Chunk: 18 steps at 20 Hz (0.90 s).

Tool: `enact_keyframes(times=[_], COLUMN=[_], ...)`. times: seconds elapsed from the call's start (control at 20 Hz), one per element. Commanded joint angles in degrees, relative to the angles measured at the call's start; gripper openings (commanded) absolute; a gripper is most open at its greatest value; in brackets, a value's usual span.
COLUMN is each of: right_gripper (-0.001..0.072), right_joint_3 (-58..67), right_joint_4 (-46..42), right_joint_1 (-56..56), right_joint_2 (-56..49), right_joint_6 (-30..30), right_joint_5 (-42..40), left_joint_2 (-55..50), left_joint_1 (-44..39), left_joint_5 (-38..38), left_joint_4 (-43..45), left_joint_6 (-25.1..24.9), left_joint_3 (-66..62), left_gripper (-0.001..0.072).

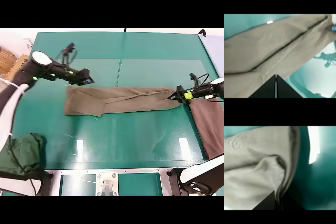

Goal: Fold the shirts.

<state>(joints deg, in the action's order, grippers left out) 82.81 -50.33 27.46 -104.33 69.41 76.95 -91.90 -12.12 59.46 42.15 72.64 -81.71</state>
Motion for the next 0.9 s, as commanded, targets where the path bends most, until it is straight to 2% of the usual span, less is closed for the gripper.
enact_keyframes(times=[0.0, 0.25, 0.45, 0.55, 0.7, 0.85], right_gripper=[0.0014, 0.0015, 0.0015, 0.0015, 0.0015, 0.0015], right_joint_3=[3.93, 4.26, 4.26, 4.26, 4.17, 4.00], right_joint_4=[2.34, 8.24, 12.87, 13.07, 11.23, 10.27], right_joint_1=[-0.79, -4.24, -8.11, -10.03, -11.63, -12.07], right_joint_2=[6.32, 21.62, 28.83, 30.32, 30.16, 29.62], right_joint_6=[0.72, 1.11, 2.36, 2.36, 2.05, 2.08], right_joint_5=[9.51, 14.19, 14.21, 14.23, 14.14, 13.99], left_joint_2=[-4.48, -14.49, -22.36, -25.09, -25.55, -25.55], left_joint_1=[-8.35, -20.24, -25.81, -26.67, -26.03, -22.49], left_joint_5=[-6.62, -17.79, -21.42, -21.33, -20.74, -10.23], left_joint_4=[-0.61, -11.85, -14.23, -14.71, -15.61, -14.67], left_joint_6=[1.46, 1.25, 2.95, 4.74, 4.90, 4.85], left_joint_3=[-0.07, -2.38, -9.94, -13.09, -14.82, -19.52], left_gripper=[0.0026, 0.0026, 0.0026, 0.0026, 0.0026, 0.0026])
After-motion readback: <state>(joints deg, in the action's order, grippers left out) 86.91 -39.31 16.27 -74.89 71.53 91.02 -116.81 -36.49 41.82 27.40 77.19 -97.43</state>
